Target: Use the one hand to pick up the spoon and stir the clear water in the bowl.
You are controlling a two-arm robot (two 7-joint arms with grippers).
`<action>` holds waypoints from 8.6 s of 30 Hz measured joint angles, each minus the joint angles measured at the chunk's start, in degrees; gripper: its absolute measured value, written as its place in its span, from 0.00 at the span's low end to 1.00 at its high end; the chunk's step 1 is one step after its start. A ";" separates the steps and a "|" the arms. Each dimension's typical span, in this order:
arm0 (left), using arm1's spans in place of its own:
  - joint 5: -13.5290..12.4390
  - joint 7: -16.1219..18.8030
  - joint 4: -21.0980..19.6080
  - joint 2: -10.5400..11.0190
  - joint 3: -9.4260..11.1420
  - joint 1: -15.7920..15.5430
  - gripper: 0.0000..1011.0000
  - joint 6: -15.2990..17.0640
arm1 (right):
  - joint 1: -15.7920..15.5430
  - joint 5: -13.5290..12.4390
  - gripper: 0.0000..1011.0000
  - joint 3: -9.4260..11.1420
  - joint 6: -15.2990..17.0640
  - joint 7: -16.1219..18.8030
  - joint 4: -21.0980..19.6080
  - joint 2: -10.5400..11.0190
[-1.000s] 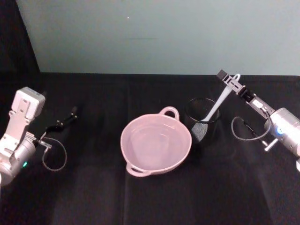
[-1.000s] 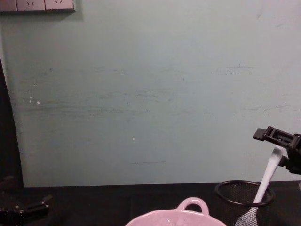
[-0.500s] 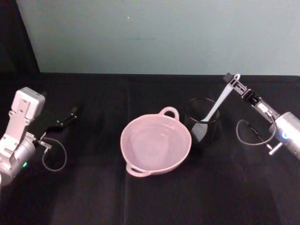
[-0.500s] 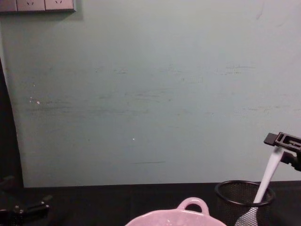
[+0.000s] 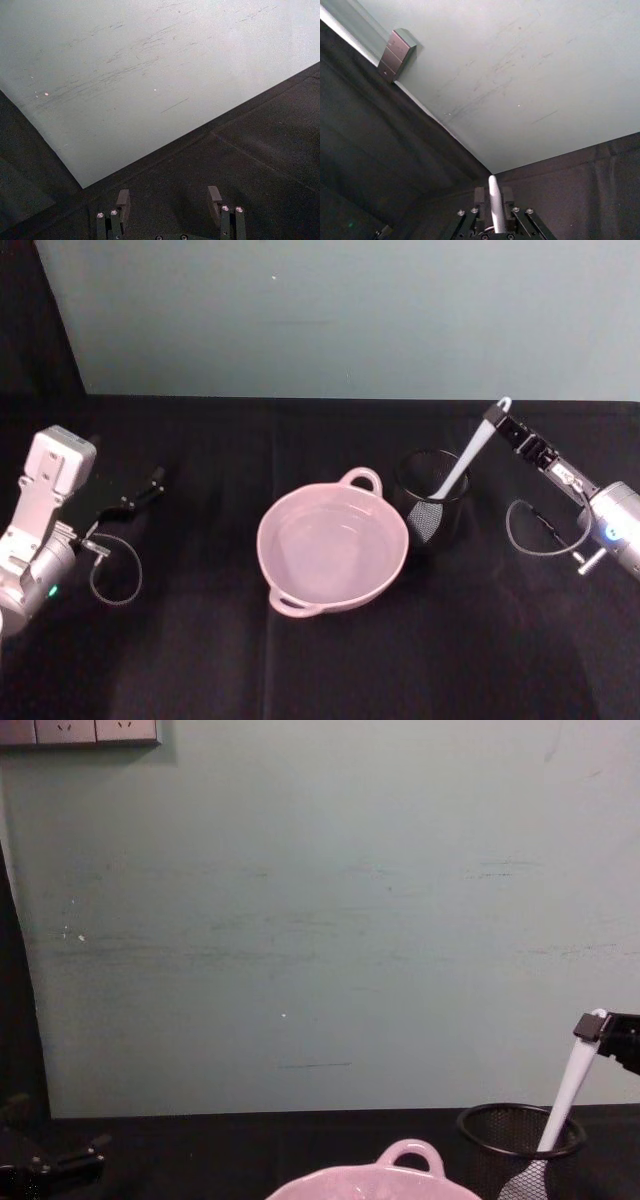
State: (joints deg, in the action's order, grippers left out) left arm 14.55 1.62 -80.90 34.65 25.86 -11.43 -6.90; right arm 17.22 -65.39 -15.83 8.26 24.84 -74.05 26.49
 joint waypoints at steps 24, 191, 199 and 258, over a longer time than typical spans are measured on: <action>0.00 0.00 0.00 0.00 0.00 0.00 1.00 0.00 | 2.53 17.33 0.11 -5.69 -3.38 -4.52 -14.96 7.84; 0.00 0.00 0.00 0.00 0.00 0.00 1.00 0.00 | 2.86 38.40 0.11 -8.12 -11.84 1.27 -6.97 -6.74; 0.00 0.00 0.00 0.00 0.00 0.00 1.00 0.00 | 0.28 39.66 0.11 -8.17 -11.01 1.09 -10.71 -5.50; 0.00 0.00 0.00 0.00 0.00 0.00 1.00 -0.01 | -3.06 40.17 0.11 -7.57 -11.30 0.73 -13.96 -5.29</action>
State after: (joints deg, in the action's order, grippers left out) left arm 14.55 1.62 -80.90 34.65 25.86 -11.43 -6.91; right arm 14.16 -25.21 -23.40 -3.04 25.57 -88.02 21.20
